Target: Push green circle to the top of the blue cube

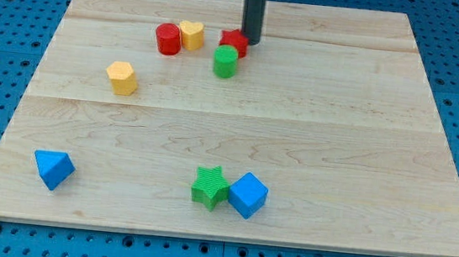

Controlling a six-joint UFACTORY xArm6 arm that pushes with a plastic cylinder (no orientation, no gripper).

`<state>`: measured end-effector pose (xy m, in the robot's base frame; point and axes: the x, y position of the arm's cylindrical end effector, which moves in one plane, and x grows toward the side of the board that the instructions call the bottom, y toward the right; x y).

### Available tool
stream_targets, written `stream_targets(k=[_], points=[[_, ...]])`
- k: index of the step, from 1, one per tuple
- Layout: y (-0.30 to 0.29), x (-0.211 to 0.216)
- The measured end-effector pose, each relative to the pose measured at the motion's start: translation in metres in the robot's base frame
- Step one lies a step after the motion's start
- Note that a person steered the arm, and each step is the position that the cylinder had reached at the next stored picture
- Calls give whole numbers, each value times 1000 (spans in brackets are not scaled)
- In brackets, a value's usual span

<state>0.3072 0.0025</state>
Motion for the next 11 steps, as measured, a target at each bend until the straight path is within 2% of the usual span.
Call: stream_targets(k=[1,2,3,4,5,6,8,10,11], points=[[-35,42],[-65,54],[-72,17],[-120,25],[-143,33],[-103,64],[-77,130],[-66,111],[-28,122]])
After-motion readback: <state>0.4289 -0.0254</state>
